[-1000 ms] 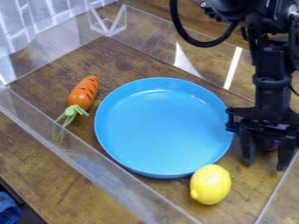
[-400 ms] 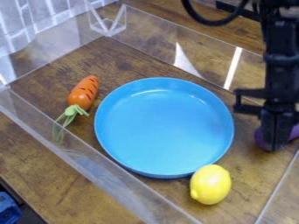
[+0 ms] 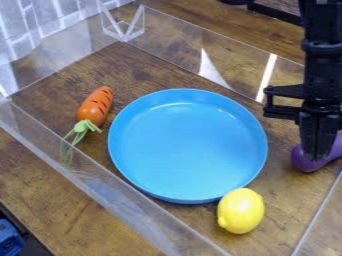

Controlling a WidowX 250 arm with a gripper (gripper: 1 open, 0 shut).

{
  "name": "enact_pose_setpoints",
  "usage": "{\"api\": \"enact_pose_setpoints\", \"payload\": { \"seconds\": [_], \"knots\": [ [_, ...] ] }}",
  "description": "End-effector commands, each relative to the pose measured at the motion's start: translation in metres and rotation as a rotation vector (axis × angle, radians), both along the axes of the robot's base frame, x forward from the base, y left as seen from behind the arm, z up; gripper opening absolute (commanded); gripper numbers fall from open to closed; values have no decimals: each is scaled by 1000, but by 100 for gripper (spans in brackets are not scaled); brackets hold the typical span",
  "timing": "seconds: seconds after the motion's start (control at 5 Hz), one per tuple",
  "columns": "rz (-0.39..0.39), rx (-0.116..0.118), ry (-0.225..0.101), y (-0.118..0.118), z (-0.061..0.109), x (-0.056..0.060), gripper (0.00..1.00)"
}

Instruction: Put the purple eggplant on the blue tray

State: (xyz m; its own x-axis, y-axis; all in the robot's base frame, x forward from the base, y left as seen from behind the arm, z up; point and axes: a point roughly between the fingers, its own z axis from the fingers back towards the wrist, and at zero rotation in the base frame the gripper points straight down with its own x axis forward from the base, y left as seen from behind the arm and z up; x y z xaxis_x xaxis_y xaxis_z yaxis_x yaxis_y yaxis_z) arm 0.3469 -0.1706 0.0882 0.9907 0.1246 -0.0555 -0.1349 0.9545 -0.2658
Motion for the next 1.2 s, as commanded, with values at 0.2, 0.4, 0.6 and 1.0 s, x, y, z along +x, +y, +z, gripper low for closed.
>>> {"api": "enact_pose_setpoints", "payload": {
  "seconds": [0.2,0.4,0.6,1.0],
  "knots": [
    [132,-9,-120,7,52,7,0],
    [197,4,-128,9,56,13,0],
    [262,12,-136,11,58,18,0],
    [246,17,-128,4,38,32,100]
  ]
}}
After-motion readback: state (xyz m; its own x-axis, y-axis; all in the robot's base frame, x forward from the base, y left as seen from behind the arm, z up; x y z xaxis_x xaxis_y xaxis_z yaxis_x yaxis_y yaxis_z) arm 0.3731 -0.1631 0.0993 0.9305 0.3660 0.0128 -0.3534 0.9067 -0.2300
